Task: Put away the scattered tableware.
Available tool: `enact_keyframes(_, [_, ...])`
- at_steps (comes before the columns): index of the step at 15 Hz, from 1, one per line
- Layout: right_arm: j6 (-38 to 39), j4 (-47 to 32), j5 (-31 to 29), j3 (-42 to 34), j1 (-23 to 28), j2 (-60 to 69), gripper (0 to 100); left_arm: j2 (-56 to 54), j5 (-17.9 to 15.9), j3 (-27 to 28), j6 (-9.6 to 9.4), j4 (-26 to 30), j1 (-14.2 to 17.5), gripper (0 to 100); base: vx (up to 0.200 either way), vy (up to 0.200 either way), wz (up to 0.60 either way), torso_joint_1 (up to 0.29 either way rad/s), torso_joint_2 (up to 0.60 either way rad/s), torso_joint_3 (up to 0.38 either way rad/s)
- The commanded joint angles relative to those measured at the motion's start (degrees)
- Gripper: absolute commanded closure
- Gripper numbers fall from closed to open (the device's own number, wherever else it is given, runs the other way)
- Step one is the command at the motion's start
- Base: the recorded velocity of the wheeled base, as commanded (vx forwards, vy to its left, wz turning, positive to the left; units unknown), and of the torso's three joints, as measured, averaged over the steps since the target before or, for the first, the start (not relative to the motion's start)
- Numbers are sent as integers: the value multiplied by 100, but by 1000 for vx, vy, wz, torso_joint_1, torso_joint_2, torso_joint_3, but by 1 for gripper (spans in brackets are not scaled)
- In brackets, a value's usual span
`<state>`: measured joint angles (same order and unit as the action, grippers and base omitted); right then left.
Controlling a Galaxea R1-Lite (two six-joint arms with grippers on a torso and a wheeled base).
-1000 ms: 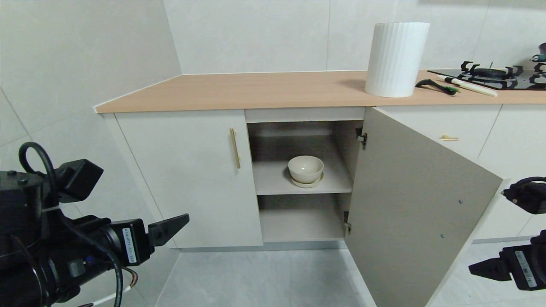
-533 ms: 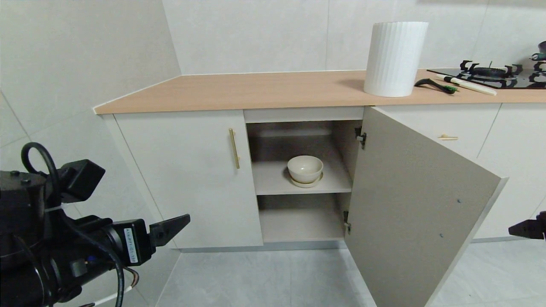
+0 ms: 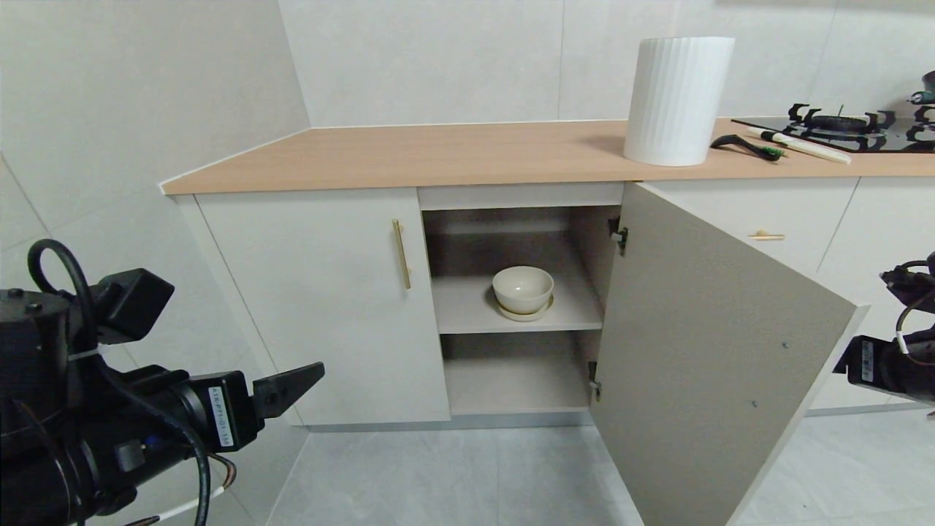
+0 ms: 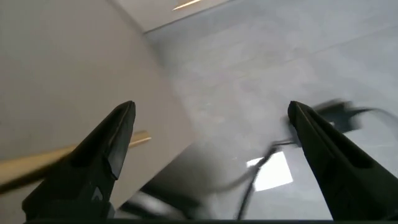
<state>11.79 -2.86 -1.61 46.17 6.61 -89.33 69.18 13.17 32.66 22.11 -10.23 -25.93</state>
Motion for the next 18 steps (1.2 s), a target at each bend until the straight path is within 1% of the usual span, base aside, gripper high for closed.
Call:
enact_keyframes(1, [78,32,143,-11,-28,-207,0,-19,-7,12,12,-6,0,0,0,0,0,0,0,0])
enact_keyframes(2, [131,32,275,-11,-63,-207,0,-36,-112,12,30,-32,0,0,0,0,0,0,0,0])
enact_keyframes(3, [263,23,337,-11,-283,-181,0,-54,-262,12,39,-111,0,0,0,0,0,0,0,0])
enact_keyframes(4, [350,23,337,-20,-379,-172,0,-63,-288,12,56,-155,0,0,0,0,0,0,0,0])
enact_keyframes(5, [482,14,337,-29,-678,-163,0,-63,-332,12,144,-252,0,0,0,0,0,0,0,0])
enact_keyframes(6, [597,23,337,-11,-1039,-163,0,-54,-367,21,153,-313,0,0,0,0,0,0,0,0])
enact_keyframes(8, [728,40,345,86,-1689,-269,0,-19,-385,39,153,-331,0,0,0,0,0,0,0,0])
enact_keyframes(9, [737,76,337,165,-1891,-348,0,-1,-385,100,153,-331,0,0,0,0,0,0,0,0])
enact_keyframes(10, [728,146,345,314,-2225,-524,0,104,-376,215,144,-331,0,0,0,0,0,0,0,0])
enact_keyframes(12, [720,181,363,718,-2656,-893,0,236,-376,390,118,-331,0,0,0,0,0,0,0,0])
enact_keyframes(13, [720,190,363,789,-2735,-972,0,254,-367,408,118,-331,0,0,0,0,0,0,0,0])
enact_keyframes(14, [720,190,363,1096,-3025,-1253,0,315,-350,426,118,-331,0,0,0,0,0,0,0,0])
enact_keyframes(15, [720,190,363,1281,-3148,-1411,0,315,-350,417,118,-322,9,0,0,0,0,0,0,0])
enact_keyframes(17, [737,199,345,1668,-3350,-1868,0,306,-332,408,118,-322,9,0,0,0,0,0,0,0])
enact_keyframes(18, [746,243,345,1764,-3368,-2018,0,306,-297,408,118,-322,9,0,0,0,0,0,0,0])
